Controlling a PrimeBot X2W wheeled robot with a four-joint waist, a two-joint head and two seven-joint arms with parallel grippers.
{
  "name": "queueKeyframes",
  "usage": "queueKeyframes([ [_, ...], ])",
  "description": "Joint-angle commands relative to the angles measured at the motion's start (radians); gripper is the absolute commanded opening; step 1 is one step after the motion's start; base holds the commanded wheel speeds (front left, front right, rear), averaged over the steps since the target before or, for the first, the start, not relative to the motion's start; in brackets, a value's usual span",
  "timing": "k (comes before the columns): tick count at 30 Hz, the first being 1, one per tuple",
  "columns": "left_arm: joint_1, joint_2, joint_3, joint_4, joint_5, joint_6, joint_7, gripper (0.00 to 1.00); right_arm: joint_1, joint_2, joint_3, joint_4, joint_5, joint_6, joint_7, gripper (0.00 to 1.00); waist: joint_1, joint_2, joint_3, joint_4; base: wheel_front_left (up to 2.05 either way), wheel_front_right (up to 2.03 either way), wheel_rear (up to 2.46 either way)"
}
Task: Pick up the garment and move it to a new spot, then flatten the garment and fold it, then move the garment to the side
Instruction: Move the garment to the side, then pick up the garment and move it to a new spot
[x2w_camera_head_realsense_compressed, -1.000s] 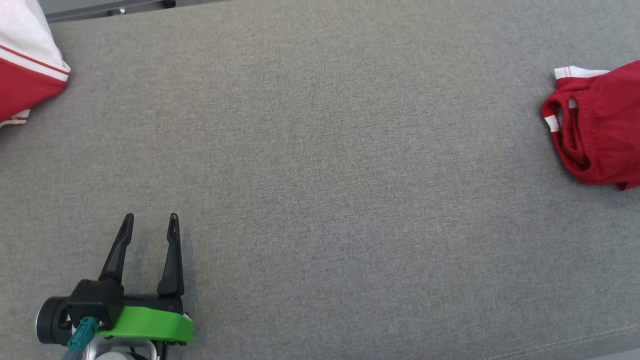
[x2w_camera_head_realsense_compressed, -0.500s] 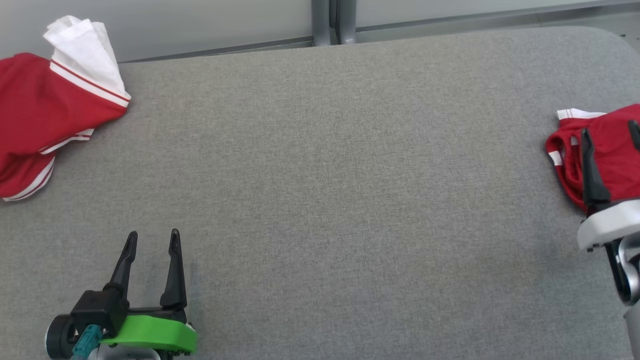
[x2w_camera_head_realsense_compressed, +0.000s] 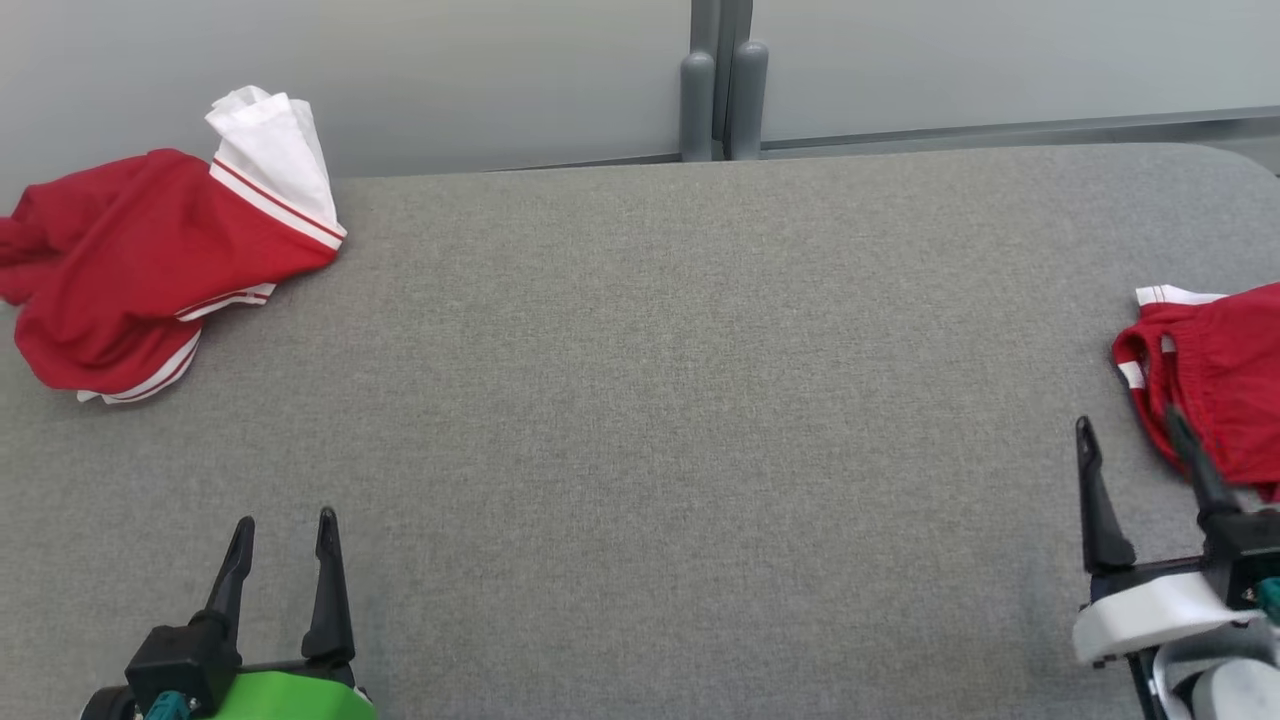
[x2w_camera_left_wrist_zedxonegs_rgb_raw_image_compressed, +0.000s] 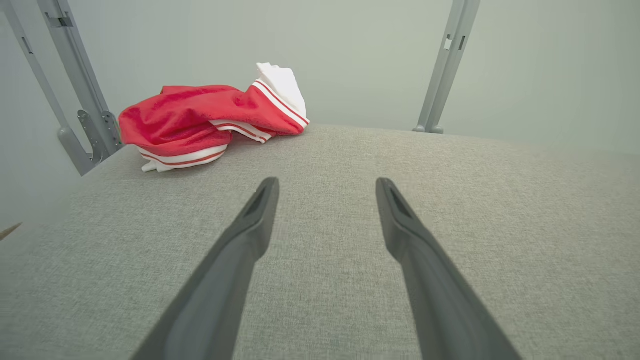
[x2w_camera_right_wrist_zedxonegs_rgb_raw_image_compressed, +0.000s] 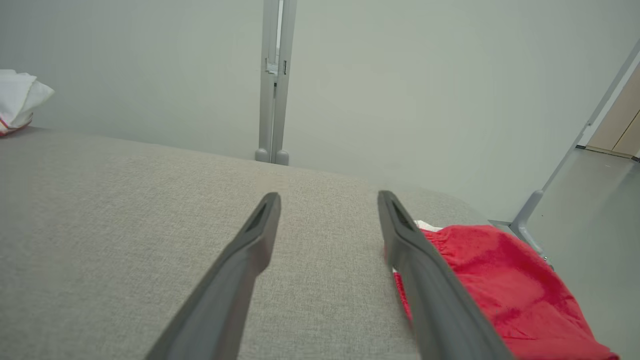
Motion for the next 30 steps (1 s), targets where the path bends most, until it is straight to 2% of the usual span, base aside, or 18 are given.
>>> queueKeyframes([
  [1, 0.013, -0.003, 0.006, 0.003, 0.007, -0.006, -0.003, 1.00, 0.019, 0.009, 0.006, -0.007, -0.002, 0.000, -0.003, 1.00, 0.0000, 0.0120, -0.021, 0.008, 0.00, 0.00, 0.00],
  [13, 0.059, -0.015, 0.036, 0.042, 0.021, -0.026, -0.003, 1.00, 0.135, 0.060, 0.048, 0.028, -0.003, -0.001, -0.004, 1.00, 0.0000, 0.0120, -0.087, 0.022, 0.00, 0.00, 0.00],
  [22, 0.060, -0.019, 0.033, 0.039, 0.030, -0.032, -0.003, 1.00, 0.134, 0.074, 0.060, 0.030, -0.014, -0.001, -0.004, 1.00, 0.0000, 0.0120, -0.088, 0.039, 0.00, 0.00, 0.00],
  [30, 0.070, -0.021, 0.054, 0.015, 0.025, -0.032, -0.003, 1.00, 0.130, 0.070, 0.082, 0.025, -0.017, -0.001, -0.004, 1.00, 0.0000, 0.0120, -0.095, 0.129, 0.00, 0.00, 0.00],
])
